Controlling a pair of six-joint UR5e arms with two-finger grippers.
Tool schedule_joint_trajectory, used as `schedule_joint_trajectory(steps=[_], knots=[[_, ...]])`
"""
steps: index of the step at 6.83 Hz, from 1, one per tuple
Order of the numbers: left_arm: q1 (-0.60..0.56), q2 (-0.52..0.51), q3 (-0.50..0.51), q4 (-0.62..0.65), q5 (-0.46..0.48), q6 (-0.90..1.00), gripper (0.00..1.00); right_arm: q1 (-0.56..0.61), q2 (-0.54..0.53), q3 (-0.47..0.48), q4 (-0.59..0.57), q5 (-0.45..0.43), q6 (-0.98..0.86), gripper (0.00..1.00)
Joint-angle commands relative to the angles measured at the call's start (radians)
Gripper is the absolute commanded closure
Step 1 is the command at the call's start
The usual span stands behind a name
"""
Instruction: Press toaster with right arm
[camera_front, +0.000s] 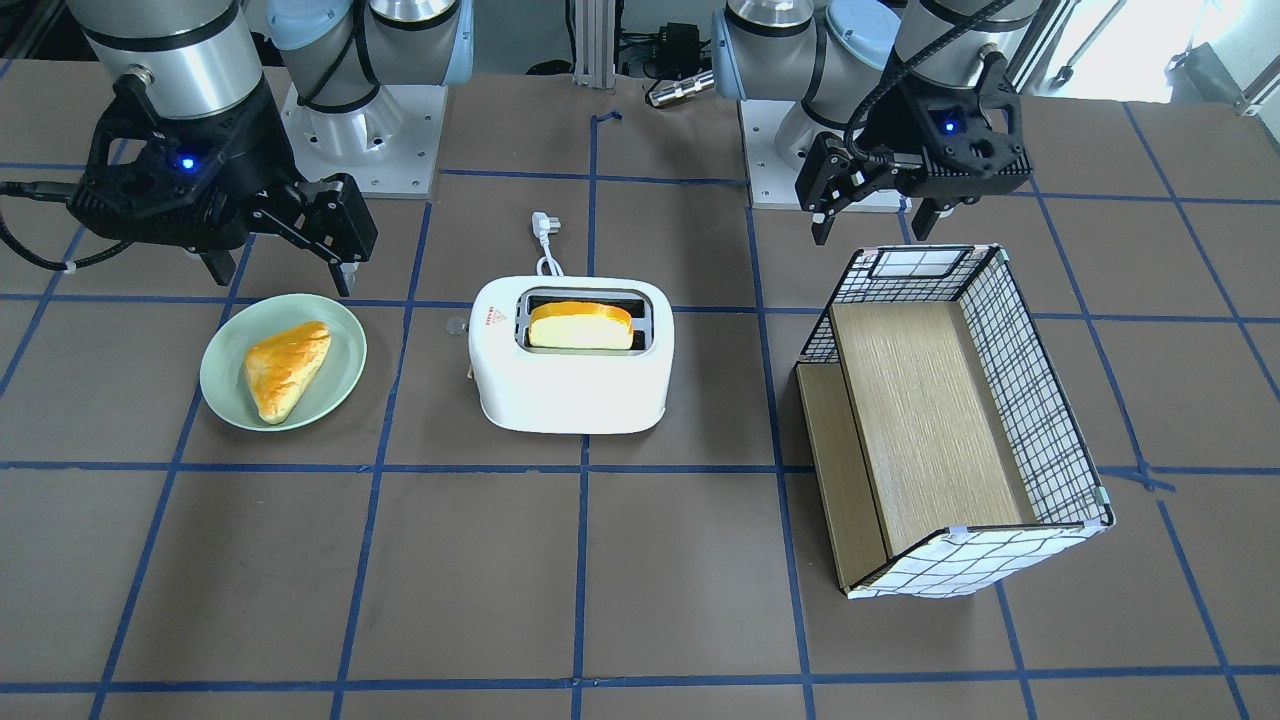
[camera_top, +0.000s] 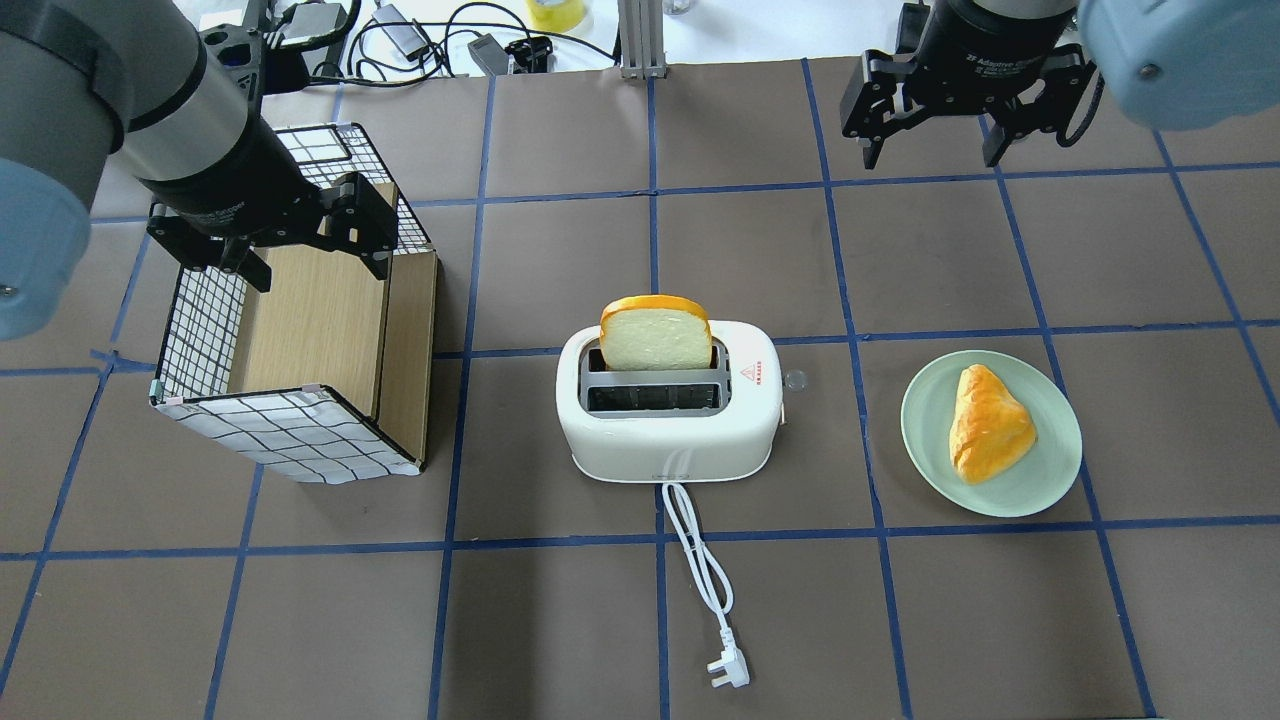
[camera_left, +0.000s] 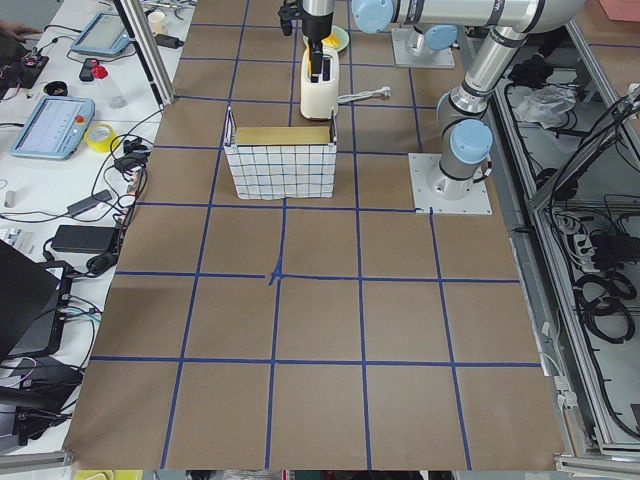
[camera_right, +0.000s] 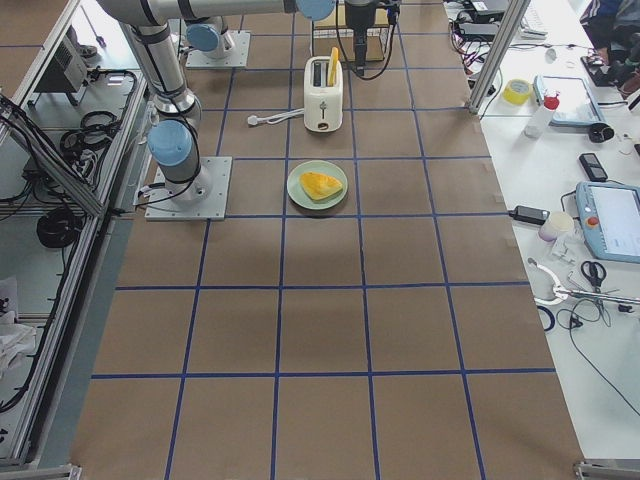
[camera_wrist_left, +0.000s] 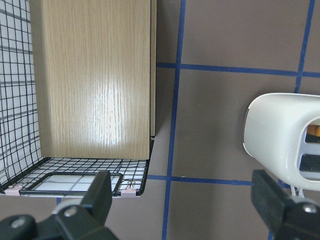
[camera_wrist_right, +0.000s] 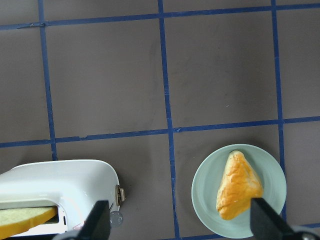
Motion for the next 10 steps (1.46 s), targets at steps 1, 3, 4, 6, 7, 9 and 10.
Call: schedule_joint_trajectory(steps=[1, 3, 4, 6, 7, 9, 10], knots=[[0.0, 0.0, 0.0, 0.0, 0.0, 0.0, 0.0, 0.0, 0.0, 0.0, 0.0, -0.001, 0.0, 0.0], [0.0, 0.0, 0.0, 0.0, 0.0, 0.0, 0.0, 0.0, 0.0, 0.0, 0.002, -0.003, 0.001, 0.09], [0.0, 0.0, 0.0, 0.0, -0.001, 0.0, 0.0, 0.0, 0.0, 0.0, 0.008, -0.003, 0.0, 0.16], [0.0, 0.0, 0.0, 0.0, 0.0, 0.0, 0.0, -0.001, -0.001, 0.005, 0.064, 0.05, 0.0, 0.67], [0.0, 0.0, 0.0, 0.0, 0.0, 0.0, 0.0, -0.013, 0.002, 0.008, 0.13, 0.172, 0.001, 0.94], [0.0, 0.0, 0.0, 0.0, -0.001, 0.0, 0.0, -0.018, 0.002, 0.076, 0.14, 0.189, -0.078, 1.0], [0.0, 0.0, 0.0, 0.0, 0.0, 0.0, 0.0, -0.03, 0.002, 0.116, 0.146, 0.268, -0.084, 1.0]])
